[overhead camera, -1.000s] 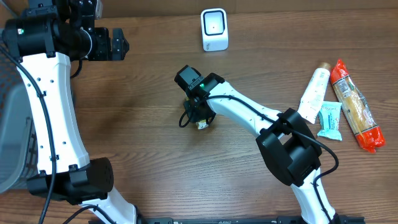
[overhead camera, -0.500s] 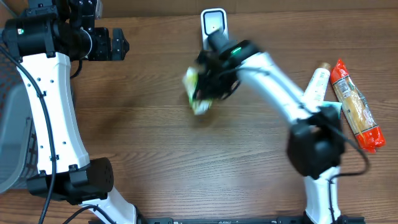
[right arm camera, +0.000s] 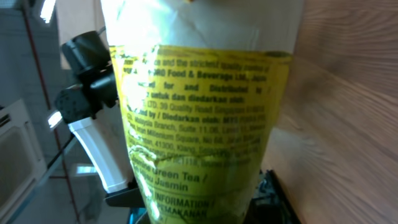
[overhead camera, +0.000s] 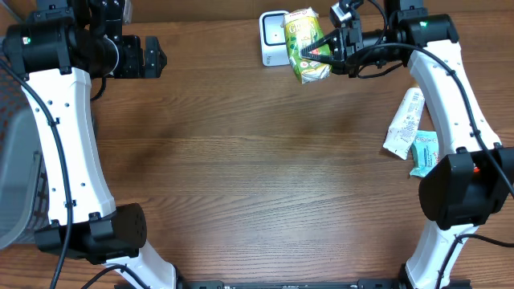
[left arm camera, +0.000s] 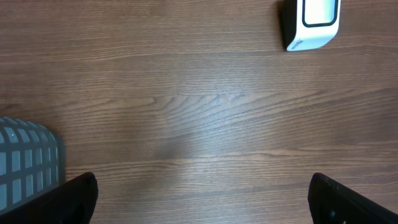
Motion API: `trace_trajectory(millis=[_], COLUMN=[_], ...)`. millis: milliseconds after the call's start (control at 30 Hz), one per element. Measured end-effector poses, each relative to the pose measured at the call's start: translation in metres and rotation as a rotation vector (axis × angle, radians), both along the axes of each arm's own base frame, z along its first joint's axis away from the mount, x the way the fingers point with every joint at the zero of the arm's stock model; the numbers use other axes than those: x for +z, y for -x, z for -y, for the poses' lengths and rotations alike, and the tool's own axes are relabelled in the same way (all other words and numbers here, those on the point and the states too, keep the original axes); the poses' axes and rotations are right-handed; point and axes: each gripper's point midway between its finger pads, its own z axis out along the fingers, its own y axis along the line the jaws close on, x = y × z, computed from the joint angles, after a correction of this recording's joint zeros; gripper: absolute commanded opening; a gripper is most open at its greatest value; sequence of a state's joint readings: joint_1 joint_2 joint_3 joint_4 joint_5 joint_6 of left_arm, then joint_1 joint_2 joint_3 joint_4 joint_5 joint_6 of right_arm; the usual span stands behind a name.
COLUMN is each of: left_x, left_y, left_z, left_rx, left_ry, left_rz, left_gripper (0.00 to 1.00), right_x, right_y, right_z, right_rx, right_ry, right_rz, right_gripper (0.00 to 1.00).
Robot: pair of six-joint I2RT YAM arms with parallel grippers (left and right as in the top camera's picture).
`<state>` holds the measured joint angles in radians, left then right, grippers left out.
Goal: Scan the item barcode
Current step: 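Carry the tea pouch up to the white scanner, then hold the tea pouch in front of the scanner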
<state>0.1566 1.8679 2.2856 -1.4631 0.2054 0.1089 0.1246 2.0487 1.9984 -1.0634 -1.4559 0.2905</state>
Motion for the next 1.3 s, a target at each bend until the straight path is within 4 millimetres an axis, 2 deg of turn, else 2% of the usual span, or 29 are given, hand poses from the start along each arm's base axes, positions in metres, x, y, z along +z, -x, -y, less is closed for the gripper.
trace_trajectory(millis=[133,233,300,367,433,500,533,600,700,800,1067,1200,1300], left_x=[0.000,0.000,0.000,0.000,0.000,0.000,0.000,0.000,0.000,0.000,0.000,0.000,0.000], left_y=[0.000,0.000,0.000,0.000,0.000,0.000,0.000,0.000,0.000,0.000,0.000,0.000,0.000], left_z=[0.000,0.000,0.000,0.000,0.000,0.000,0.000,0.000,0.000,0.000,0.000,0.000,0.000], left_rx=[0.000,0.000,0.000,0.000,-0.001,-0.001,-0.001,-0.001,-0.002,-0.003,-0.002,-0.003,-0.003], left_ry=[0.000,0.000,0.001,-0.001,0.000,0.000,0.000,0.000,-0.002,-0.001,-0.002,-0.002,-0.001], left_rz=[0.000,-0.001,-0.001,-0.002,-0.001,-0.002,-0.001,-0.001,0.000,-0.001,0.000,0.000,-0.002], left_gripper=[1.00,1.00,1.00,1.00,1.00,1.00,1.00,0.99,1.00,1.00,1.00,0.99,0.99], right_x=[0.011,0.028,0.049,0.084,0.118,0.140,0.149,0.154,0.143,0.121,0.077,0.036,-0.018], right_y=[-0.005,-0.020,-0.031,-0.033,-0.018,0.002,0.008,0.011,0.002,-0.015,-0.031,-0.045,-0.056], right_z=[-0.004,-0.010,-0.014,-0.019,-0.020,-0.019,-0.020,-0.022,-0.027,-0.030,-0.033,-0.034,-0.031], right_rx=[0.017,0.029,0.036,0.054,0.078,0.100,0.103,0.107,0.108,0.102,0.093,-0.001,-0.145], right_ry=[-0.034,-0.066,-0.095,-0.139,-0.178,-0.188,-0.188,-0.180,-0.159,-0.138,-0.106,-0.052,0.106], right_rz=[0.041,0.180,0.328,0.536,0.751,0.812,0.783,0.685,0.512,0.363,0.175,0.055,-0.044], right_gripper=[0.03,0.03,0.03,0.03,0.03,0.04,0.04,0.04,0.04,0.04,0.04,0.04,0.03])
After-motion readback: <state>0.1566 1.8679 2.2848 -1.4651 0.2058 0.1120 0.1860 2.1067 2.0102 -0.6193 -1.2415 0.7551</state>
